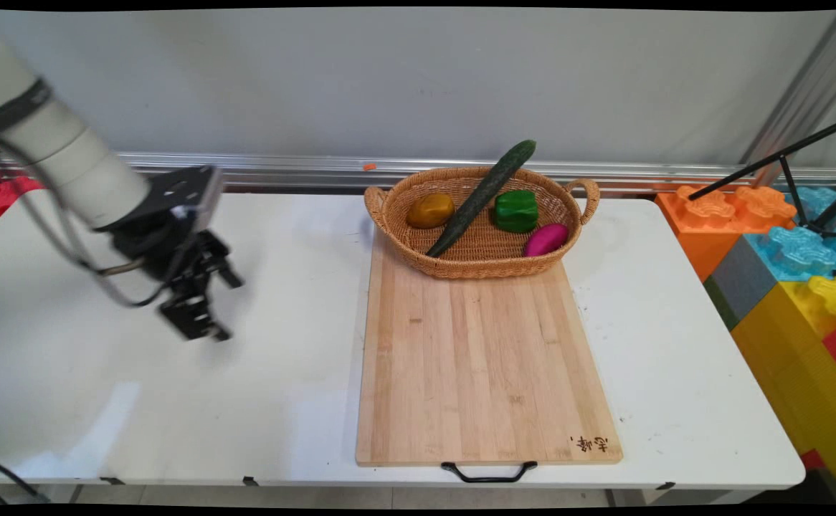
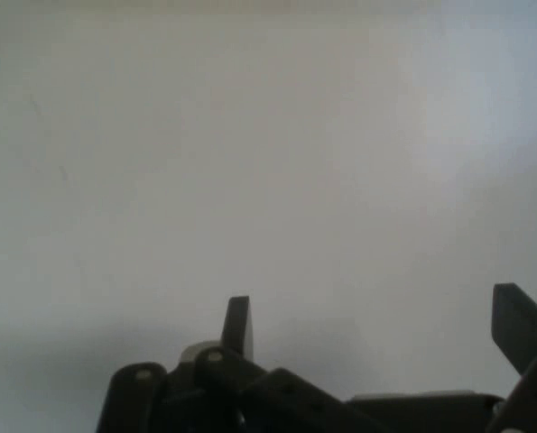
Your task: Pick up the potato from the vegetable basket
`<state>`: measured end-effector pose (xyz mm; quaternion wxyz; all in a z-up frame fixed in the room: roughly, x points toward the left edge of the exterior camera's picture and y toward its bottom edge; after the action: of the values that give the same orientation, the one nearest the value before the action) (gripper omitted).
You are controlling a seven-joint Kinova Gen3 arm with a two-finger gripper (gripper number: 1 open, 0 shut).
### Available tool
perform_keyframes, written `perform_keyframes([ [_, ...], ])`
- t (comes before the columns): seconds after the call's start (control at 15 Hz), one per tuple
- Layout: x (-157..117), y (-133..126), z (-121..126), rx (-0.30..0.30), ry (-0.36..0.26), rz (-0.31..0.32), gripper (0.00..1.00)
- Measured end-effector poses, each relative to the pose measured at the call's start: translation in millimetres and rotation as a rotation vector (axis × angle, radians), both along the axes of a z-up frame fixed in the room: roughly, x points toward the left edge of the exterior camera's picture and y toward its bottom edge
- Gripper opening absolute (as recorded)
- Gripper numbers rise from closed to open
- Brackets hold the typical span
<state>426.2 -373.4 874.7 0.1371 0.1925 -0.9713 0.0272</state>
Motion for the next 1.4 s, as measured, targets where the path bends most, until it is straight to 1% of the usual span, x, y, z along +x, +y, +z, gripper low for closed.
perform_keyframes([
  [0.2, -49.7, -28.5, 19.2, -0.043, 0.024, 0.067, 1.0],
  [0.33, -80.7, -51.3, 33.3, -0.088, 0.039, 0.116, 1.0],
  [0.53, -109.7, -78.4, 45.7, -0.147, 0.053, 0.162, 1.0],
  [0.6, -115.6, -85.0, 47.6, -0.161, 0.055, 0.172, 1.0],
  [0.73, -132.6, -107.8, 50.2, -0.205, 0.055, 0.199, 1.0],
  [0.93, -146.4, -134.9, 45.9, -0.248, 0.048, 0.215, 1.0],
  [1.07, -154.4, -157.7, 37.1, -0.279, 0.041, 0.224, 1.0],
  [1.2, -160.8, -183.2, 22.5, -0.307, 0.034, 0.234, 1.0],
  [1.4, -165.7, -216.3, -5.8, -0.323, 0.03, 0.255, 1.0],
])
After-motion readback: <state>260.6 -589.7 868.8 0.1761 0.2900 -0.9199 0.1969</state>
